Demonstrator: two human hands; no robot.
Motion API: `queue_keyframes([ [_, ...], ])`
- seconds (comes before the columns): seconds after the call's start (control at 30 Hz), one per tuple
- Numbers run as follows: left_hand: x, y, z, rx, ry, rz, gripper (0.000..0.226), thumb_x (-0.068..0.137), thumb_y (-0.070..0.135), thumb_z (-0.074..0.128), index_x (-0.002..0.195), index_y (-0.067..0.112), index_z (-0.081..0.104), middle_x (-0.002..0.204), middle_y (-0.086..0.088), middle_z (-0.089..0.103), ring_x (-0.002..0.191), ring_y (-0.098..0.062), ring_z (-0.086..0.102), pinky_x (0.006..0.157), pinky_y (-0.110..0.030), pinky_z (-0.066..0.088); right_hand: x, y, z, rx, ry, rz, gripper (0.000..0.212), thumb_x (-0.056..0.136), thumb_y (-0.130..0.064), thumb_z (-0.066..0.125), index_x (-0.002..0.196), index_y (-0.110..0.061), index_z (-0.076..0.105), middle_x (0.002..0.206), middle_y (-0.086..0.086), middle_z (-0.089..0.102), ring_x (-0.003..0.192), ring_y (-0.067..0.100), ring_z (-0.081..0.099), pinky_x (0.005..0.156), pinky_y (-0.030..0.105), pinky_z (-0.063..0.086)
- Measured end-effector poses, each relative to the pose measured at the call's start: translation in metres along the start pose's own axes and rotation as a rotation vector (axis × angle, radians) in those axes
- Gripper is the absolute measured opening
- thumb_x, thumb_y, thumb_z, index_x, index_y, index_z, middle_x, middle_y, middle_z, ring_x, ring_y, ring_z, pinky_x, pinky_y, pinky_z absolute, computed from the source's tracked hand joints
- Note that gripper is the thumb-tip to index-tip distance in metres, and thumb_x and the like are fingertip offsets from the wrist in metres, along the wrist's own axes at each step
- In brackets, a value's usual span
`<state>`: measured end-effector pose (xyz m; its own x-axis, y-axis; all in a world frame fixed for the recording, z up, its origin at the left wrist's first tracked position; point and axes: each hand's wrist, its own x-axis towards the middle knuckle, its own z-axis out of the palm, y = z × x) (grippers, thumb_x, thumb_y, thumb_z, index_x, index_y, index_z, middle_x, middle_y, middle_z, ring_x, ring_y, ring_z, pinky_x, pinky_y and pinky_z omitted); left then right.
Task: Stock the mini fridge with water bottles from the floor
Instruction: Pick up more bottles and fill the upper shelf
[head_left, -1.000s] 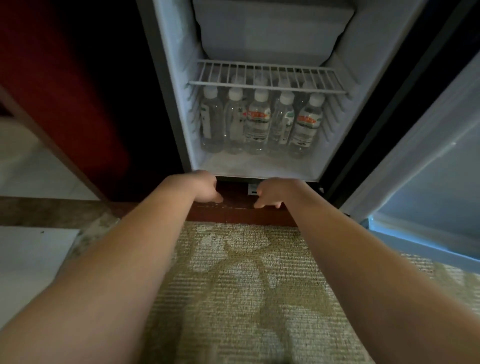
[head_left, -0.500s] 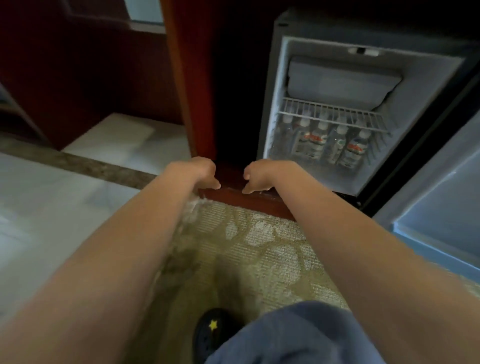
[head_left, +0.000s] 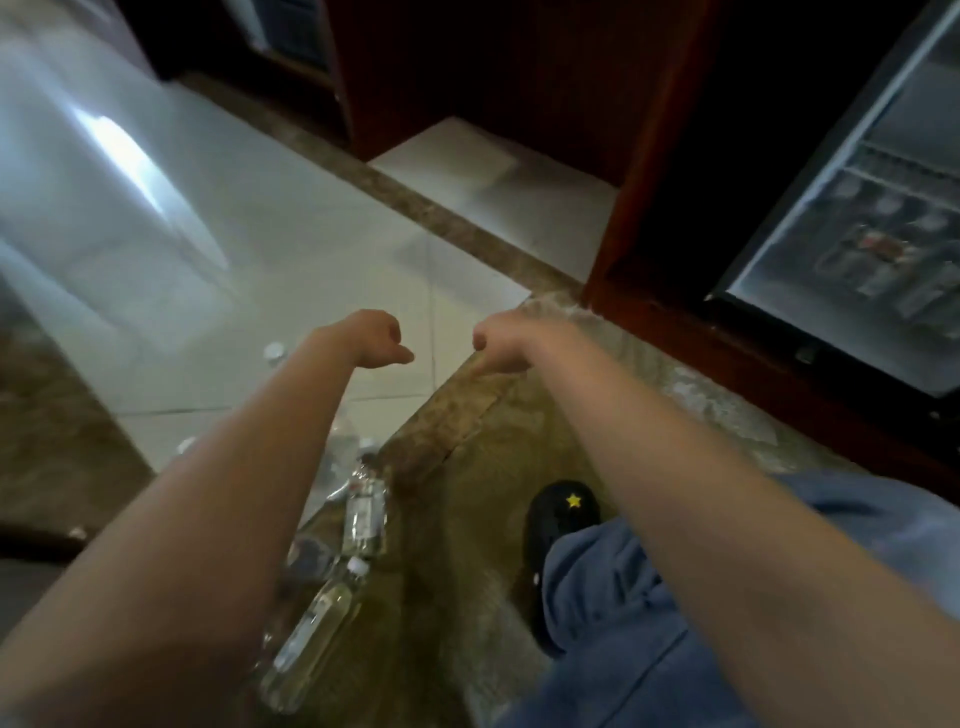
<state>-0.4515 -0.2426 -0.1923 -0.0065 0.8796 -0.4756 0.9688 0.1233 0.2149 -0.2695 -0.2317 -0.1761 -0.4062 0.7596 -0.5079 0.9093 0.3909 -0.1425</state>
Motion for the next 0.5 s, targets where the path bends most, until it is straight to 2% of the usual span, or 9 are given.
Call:
queue_keyframes([
  [0.1,-0.015,-0.060,0.014,-0.063,0.024,-0.121,0.045,0.091,0.035,0.059,0.122,0.002,0.058,0.131,-0.015,0.055,0.123,-0.031,0.048,0.101,-0.036,0.037,0.009,-0.035,0.008,0.044,0.029,-0.049,0.038,0.092,-0.031,0.057,0.124,-0.010,0.058,0.128,0.009,0.057,0.114,0.027,0.055,0.098,0.041,0.047],
  [0.23,-0.022,-0.109,0.040,-0.128,0.058,-0.220,0.042,0.092,0.033,0.058,0.111,-0.004,0.064,0.118,-0.020,0.062,0.111,-0.033,0.056,0.091,-0.036,0.043,0.019,-0.067,0.022,0.063,0.007,-0.077,0.038,0.093,-0.029,0.055,0.124,-0.007,0.058,0.128,0.013,0.058,0.115,0.030,0.057,0.097,0.043,0.048],
  [0.4,-0.024,-0.134,0.080,-0.169,0.017,-0.323,0.047,0.092,0.036,0.054,0.123,0.000,0.057,0.125,-0.017,0.059,0.114,-0.032,0.054,0.093,-0.037,0.042,0.029,-0.085,0.047,0.042,-0.072,-0.101,0.043,0.094,-0.031,0.055,0.132,-0.013,0.052,0.135,0.007,0.052,0.119,0.026,0.051,0.094,0.033,0.044],
  [0.5,-0.023,-0.132,0.104,-0.185,-0.011,-0.351,0.048,0.094,0.033,0.054,0.130,0.001,0.050,0.132,-0.016,0.054,0.121,-0.032,0.050,0.097,-0.036,0.039,0.032,-0.085,0.061,0.053,-0.086,-0.106,0.043,0.093,-0.030,0.055,0.133,-0.014,0.052,0.135,0.007,0.053,0.118,0.025,0.052,0.087,0.030,0.042],
])
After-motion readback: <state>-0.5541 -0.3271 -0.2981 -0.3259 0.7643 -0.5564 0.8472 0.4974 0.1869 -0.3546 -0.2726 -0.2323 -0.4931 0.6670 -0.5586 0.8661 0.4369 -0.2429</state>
